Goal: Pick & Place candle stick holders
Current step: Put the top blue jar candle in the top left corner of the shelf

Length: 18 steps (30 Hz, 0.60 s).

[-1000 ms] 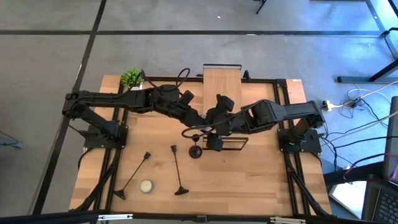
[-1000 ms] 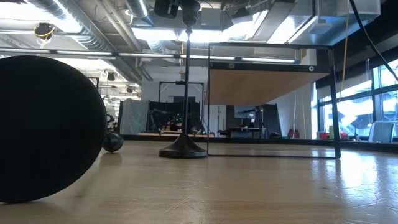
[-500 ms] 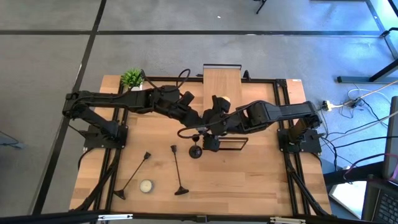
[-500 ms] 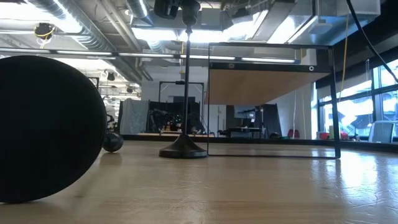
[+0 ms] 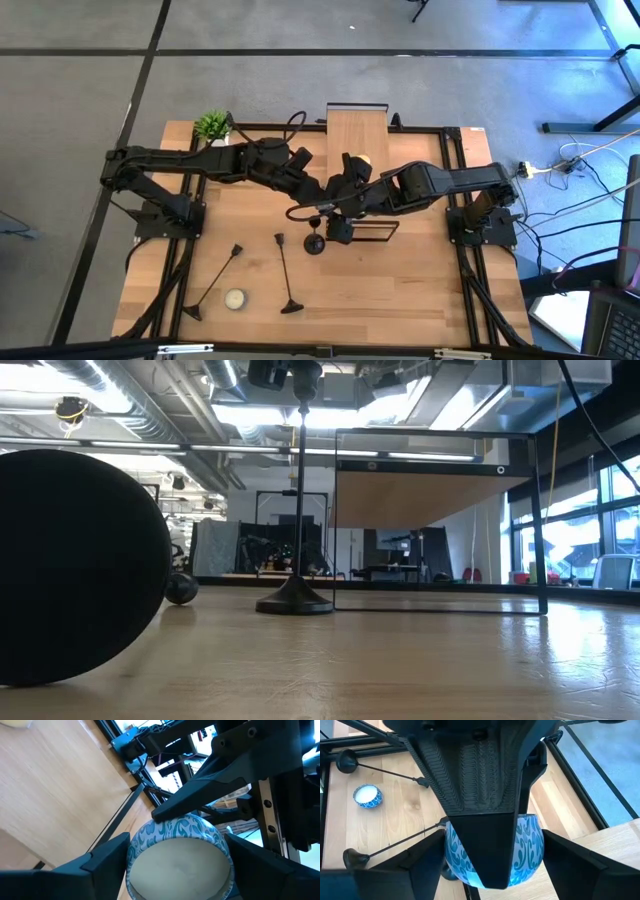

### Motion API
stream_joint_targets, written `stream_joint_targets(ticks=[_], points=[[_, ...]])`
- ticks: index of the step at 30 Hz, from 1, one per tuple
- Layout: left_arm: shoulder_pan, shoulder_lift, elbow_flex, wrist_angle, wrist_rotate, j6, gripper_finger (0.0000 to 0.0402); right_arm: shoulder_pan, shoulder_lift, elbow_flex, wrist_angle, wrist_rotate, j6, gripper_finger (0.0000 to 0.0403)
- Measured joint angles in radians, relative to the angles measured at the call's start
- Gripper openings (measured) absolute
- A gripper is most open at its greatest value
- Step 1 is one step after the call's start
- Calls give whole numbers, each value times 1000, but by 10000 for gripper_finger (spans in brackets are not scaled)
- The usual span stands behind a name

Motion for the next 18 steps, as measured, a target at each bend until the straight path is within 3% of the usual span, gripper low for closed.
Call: stream_joint_targets(ticks=[18], points=[[50,-8,0,-10,111,42,330,0,0,0,-93,-21,52,291]])
